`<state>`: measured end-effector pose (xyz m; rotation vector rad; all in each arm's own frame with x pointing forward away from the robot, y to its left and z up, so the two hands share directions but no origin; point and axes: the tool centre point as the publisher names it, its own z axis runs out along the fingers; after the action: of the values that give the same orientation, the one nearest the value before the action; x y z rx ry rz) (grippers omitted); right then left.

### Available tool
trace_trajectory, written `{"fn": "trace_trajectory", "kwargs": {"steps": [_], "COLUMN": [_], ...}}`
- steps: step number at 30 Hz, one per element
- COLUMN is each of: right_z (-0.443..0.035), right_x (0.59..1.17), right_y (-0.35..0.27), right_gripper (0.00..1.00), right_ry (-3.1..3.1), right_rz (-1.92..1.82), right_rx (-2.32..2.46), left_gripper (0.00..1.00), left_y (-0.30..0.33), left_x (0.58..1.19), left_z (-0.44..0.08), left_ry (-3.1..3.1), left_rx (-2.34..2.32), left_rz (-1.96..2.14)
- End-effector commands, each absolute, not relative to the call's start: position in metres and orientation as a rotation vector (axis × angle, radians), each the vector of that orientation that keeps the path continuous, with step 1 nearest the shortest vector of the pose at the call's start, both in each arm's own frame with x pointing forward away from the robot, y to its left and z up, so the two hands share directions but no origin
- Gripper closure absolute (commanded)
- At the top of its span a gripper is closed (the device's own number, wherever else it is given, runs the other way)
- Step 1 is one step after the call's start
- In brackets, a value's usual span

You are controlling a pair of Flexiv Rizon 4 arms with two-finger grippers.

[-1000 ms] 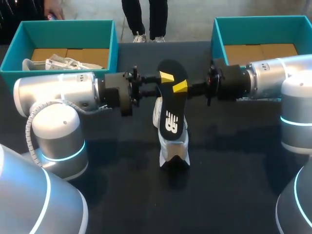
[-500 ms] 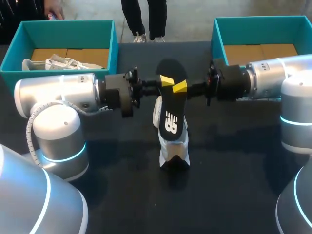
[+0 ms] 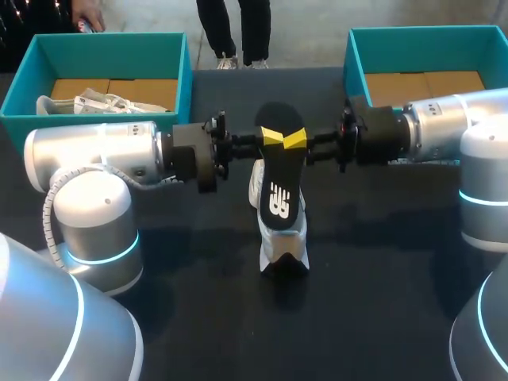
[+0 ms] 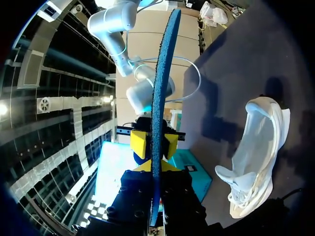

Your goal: Take the shoe out of the shoebox, open the shoe tongue, remove and reinsert the insole, then place the shoe into the shoebox

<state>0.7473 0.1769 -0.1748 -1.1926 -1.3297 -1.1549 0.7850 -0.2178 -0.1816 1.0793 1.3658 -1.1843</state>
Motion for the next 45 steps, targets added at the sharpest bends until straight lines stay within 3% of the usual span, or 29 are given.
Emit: {"fn": "trace_trajectory", "kwargs": {"steps": [1,22,45], "right_z": [-0.172,-0.180,-0.180], "right_x": [0.737,0.729,0.729], "right_y": [0.168,0.124,0.124], "right_gripper": [0.00,0.00,0.00], "right_ry": [-1.347,-1.850,-1.850], "right_rz": [-1.171,-1.184,-1.184], "right_rx": [-1.216,-1.326,-1.326], "left_gripper": [1.00,1.00,1.00], "left_y": [-0.212,-0.193,-0.192], "left_x": [0.782,0.762,0.761], "left_z": [-0.179,-0.172,-0.171], "left_ry": [1.386,1.459,1.459], "left_rx": [1.075,1.073,1.081], "left_rz": [-1.195,-1.399,-1.365]}}
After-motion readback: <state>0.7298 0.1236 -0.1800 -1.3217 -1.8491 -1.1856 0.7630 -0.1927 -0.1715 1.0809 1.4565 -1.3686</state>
